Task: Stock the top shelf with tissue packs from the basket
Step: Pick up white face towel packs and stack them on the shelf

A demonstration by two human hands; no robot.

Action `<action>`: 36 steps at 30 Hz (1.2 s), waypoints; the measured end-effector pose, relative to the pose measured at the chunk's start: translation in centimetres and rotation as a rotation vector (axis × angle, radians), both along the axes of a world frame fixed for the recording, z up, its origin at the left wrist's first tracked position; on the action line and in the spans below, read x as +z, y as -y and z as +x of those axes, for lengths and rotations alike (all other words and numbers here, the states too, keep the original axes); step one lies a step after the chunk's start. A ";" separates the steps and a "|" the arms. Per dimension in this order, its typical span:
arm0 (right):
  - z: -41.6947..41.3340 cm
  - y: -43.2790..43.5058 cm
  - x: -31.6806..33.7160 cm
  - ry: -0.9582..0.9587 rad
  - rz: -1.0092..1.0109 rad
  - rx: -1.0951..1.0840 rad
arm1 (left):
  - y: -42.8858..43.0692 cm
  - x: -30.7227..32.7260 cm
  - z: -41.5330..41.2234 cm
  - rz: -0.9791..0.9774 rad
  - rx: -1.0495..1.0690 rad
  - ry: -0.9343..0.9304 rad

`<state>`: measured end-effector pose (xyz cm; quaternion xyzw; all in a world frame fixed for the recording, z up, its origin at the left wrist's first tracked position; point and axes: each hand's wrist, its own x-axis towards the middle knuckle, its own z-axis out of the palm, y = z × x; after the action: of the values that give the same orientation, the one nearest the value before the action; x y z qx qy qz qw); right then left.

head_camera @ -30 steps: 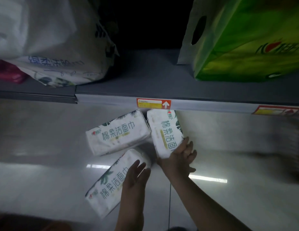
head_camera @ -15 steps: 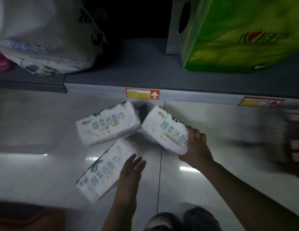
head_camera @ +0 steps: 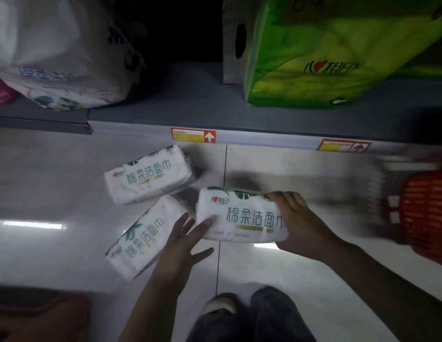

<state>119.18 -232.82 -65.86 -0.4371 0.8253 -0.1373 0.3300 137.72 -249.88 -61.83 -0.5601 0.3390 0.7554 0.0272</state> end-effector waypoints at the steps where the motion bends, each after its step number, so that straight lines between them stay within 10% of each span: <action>1: 0.1 -0.1 0.8 0.002 -0.014 0.024 | -0.1 0.3 0.1 -0.004 -0.019 -0.008; 15: -1.7 -2.5 12.7 0.017 0.056 0.177 | -1.5 8.1 -0.4 -0.053 -0.139 -0.129; 24: 0.0 -7.6 20.0 0.772 -0.278 -0.886 | -2.6 16.6 -1.0 -0.004 -0.158 -0.247; 36: 2.5 -7.0 31.6 1.126 -0.441 -1.056 | -5.1 28.4 0.6 0.011 -0.016 -0.234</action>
<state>121.64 -225.85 -34.26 0.0905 0.5866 -0.6351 0.4942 138.36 -244.74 -33.44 -0.4654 0.3402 0.8171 -0.0034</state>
